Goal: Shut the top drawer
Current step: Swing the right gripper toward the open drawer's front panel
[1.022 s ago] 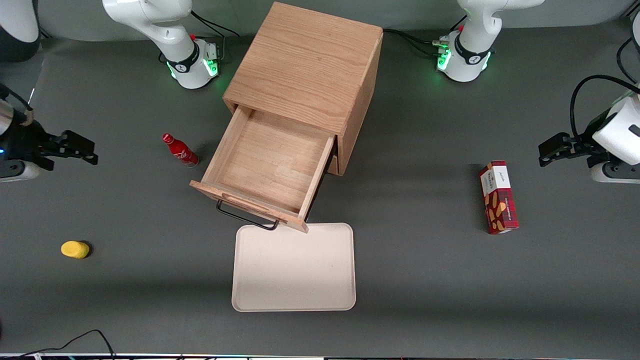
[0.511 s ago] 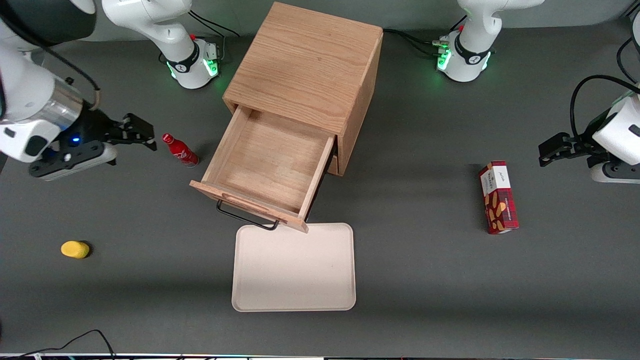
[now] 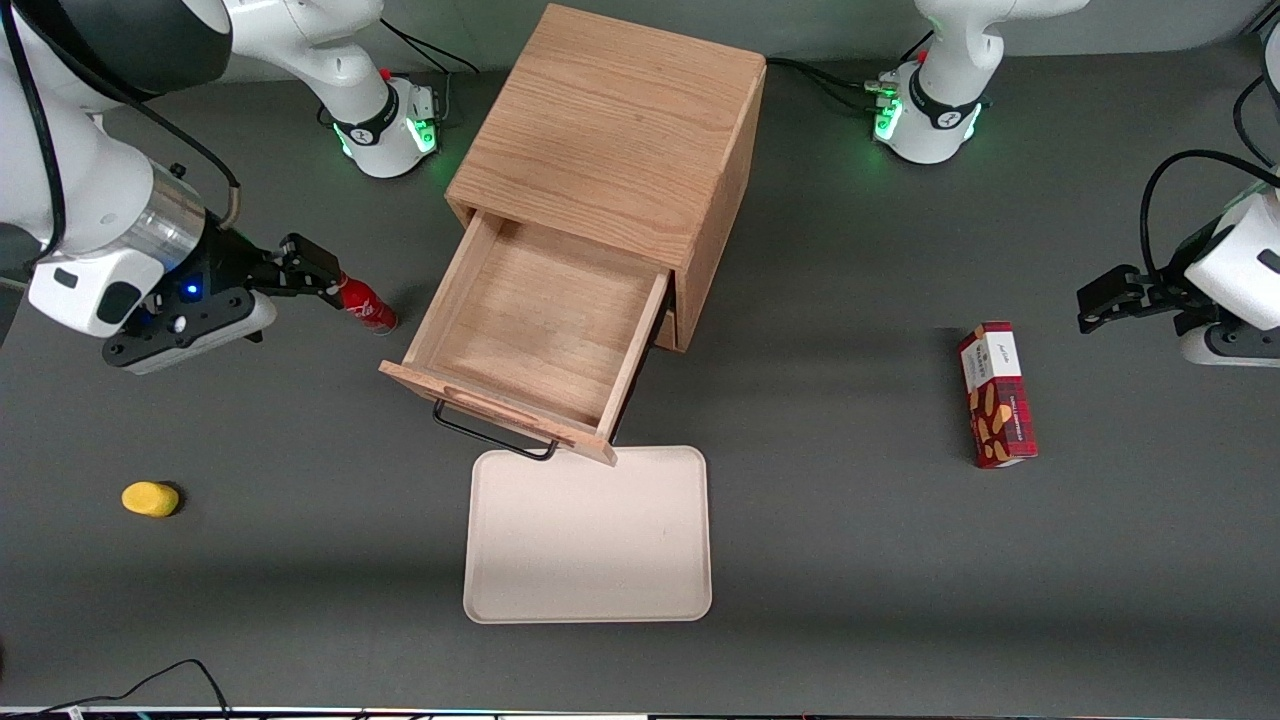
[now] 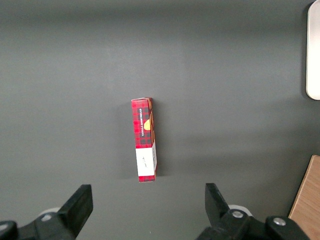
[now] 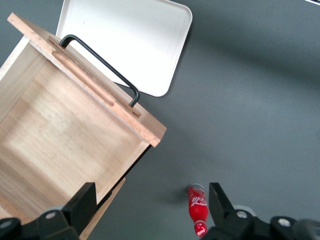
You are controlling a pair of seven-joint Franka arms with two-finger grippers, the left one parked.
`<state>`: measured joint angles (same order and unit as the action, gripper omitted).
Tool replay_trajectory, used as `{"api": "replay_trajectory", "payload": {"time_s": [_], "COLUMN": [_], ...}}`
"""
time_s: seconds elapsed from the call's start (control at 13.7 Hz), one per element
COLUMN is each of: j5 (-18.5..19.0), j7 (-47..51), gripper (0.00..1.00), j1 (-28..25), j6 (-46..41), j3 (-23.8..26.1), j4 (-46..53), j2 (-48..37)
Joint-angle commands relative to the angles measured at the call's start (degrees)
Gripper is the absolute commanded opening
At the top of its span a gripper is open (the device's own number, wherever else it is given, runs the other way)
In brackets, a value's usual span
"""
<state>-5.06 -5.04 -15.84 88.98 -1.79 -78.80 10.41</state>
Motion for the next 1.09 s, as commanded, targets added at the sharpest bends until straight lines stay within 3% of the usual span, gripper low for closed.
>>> {"api": "replay_trajectory", "payload": {"time_s": [0.0, 0.36, 1.02], "j5": [-1.0, -0.9, -1.0], "j7": [-4.1, -19.9, -25.5], "gripper": [1.0, 1.0, 1.0], "j1": [-0.3, -0.3, -0.4], "j6": [-0.7, 0.0, 10.3], "j3": [0.2, 0.6, 3.9], "j4": [6.0, 11.2, 12.0], "j2": [5.7, 12.9, 19.4]}}
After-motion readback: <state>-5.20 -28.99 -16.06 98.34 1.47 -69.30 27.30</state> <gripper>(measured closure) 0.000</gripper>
